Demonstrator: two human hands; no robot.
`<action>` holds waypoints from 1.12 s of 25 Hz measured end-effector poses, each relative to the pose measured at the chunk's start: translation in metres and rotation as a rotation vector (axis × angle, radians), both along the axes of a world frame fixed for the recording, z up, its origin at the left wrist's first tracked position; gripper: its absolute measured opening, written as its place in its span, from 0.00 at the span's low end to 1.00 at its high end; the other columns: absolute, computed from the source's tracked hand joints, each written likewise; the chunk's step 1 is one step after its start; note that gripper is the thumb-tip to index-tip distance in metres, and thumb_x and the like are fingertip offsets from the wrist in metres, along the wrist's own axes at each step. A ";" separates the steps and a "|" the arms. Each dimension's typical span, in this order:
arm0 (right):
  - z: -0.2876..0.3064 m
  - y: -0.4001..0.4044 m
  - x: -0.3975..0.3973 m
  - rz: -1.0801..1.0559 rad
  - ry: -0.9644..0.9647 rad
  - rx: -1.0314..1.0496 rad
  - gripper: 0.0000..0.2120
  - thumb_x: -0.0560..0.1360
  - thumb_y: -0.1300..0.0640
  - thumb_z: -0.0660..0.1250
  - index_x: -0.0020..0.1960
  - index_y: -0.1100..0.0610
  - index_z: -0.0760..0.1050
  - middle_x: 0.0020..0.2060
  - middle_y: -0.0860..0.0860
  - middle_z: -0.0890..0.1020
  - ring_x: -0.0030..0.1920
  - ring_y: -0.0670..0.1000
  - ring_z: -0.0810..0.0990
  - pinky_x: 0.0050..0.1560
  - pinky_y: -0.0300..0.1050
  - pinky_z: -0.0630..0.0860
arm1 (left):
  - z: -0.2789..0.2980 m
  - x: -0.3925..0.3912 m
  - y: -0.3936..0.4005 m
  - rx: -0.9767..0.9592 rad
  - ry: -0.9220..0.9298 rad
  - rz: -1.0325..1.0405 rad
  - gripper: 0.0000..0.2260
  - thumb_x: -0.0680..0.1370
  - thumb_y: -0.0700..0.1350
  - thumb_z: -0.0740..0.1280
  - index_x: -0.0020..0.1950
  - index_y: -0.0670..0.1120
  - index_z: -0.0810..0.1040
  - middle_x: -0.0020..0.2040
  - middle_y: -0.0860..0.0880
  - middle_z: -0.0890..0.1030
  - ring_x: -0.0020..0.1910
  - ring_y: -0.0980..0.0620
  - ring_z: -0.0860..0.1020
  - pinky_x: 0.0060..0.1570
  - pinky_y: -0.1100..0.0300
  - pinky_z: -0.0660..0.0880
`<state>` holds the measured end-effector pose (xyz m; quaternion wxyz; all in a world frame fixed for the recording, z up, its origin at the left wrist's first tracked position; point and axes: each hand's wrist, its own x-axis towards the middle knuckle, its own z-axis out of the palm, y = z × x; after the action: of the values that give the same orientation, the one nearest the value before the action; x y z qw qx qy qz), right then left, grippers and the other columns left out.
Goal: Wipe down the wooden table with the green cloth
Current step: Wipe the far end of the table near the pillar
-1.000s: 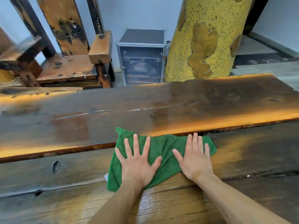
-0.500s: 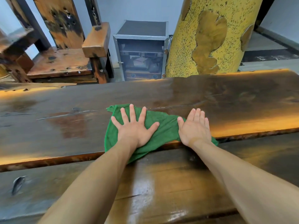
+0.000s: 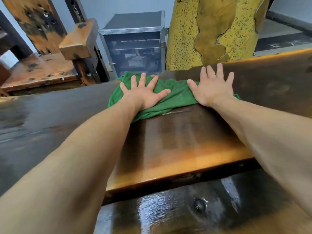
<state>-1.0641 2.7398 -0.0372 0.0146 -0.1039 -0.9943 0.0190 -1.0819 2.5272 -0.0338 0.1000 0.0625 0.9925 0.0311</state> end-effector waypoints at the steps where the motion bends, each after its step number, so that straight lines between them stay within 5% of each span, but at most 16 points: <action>1: 0.000 0.012 -0.007 -0.011 -0.001 0.006 0.38 0.80 0.32 0.42 0.82 0.55 0.47 0.82 0.52 0.49 0.80 0.57 0.39 0.76 0.68 0.41 | -0.001 -0.010 0.010 0.008 0.008 -0.015 0.38 0.74 0.78 0.45 0.81 0.65 0.43 0.83 0.51 0.40 0.82 0.42 0.39 0.74 0.29 0.37; 10: -0.003 0.092 -0.001 -0.103 0.008 0.000 0.36 0.77 0.27 0.41 0.80 0.42 0.53 0.81 0.52 0.55 0.80 0.59 0.41 0.73 0.73 0.40 | -0.006 -0.030 0.089 0.027 0.030 -0.292 0.33 0.78 0.74 0.46 0.81 0.64 0.46 0.83 0.58 0.42 0.82 0.48 0.40 0.74 0.29 0.38; 15: -0.002 0.070 0.031 -0.168 -0.068 0.069 0.38 0.77 0.27 0.40 0.81 0.43 0.36 0.81 0.52 0.40 0.79 0.61 0.35 0.70 0.77 0.36 | -0.004 0.012 0.096 -0.008 0.063 -0.472 0.31 0.82 0.68 0.45 0.83 0.57 0.45 0.83 0.60 0.42 0.82 0.50 0.42 0.76 0.33 0.41; 21: 0.003 0.014 0.132 -0.064 -0.039 -0.023 0.43 0.76 0.26 0.42 0.78 0.48 0.27 0.78 0.54 0.31 0.78 0.62 0.32 0.73 0.72 0.37 | -0.005 0.131 0.046 0.011 0.028 -0.250 0.33 0.77 0.74 0.43 0.80 0.67 0.39 0.83 0.55 0.37 0.81 0.43 0.37 0.73 0.29 0.36; 28: 0.011 -0.026 0.264 0.013 -0.263 -0.117 0.51 0.68 0.18 0.38 0.76 0.47 0.23 0.77 0.52 0.27 0.77 0.58 0.27 0.74 0.69 0.35 | -0.002 0.286 -0.018 0.037 -0.007 0.107 0.40 0.73 0.78 0.41 0.80 0.62 0.34 0.82 0.48 0.33 0.80 0.37 0.36 0.72 0.28 0.35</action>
<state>-0.8005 2.7135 -0.0258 -0.1221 -0.1000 -0.9855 0.0630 -0.7957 2.5095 -0.0360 0.1004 0.0111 0.9934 0.0549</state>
